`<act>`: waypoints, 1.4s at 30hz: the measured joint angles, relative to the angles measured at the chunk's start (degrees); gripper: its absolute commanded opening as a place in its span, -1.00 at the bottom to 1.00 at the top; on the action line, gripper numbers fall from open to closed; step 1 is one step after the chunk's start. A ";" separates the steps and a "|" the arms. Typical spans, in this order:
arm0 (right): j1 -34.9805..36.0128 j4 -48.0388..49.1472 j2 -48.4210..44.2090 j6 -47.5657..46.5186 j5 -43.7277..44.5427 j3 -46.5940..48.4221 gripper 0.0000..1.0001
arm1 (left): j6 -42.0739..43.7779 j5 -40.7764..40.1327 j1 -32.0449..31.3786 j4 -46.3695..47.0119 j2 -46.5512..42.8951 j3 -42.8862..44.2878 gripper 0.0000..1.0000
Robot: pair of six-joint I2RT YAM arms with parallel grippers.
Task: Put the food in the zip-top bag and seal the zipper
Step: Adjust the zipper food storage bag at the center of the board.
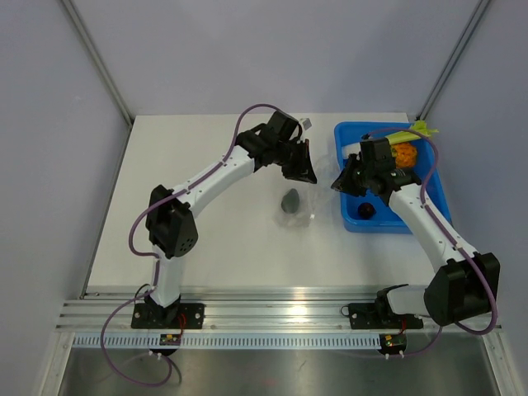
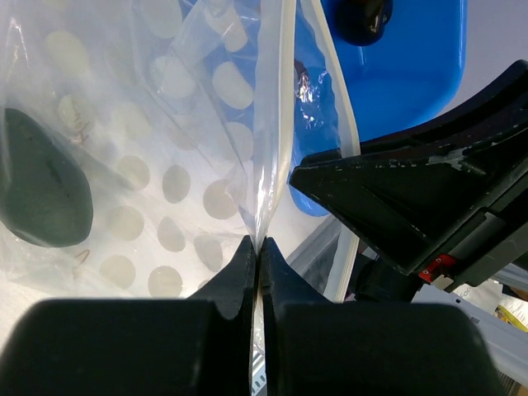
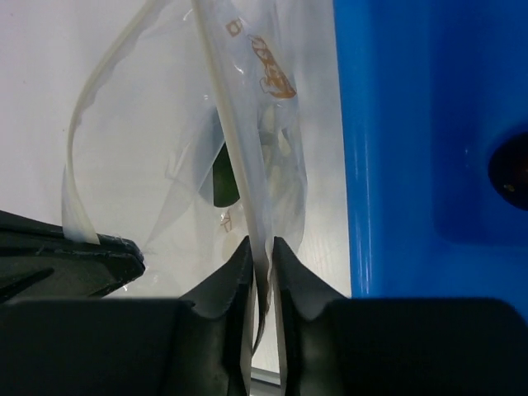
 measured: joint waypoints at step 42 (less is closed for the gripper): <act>2.49 4.55 6.36 1.57 -5.38 9.01 -1.00 | 10.73 -29.09 -5.88 -18.25 -2.67 12.79 0.01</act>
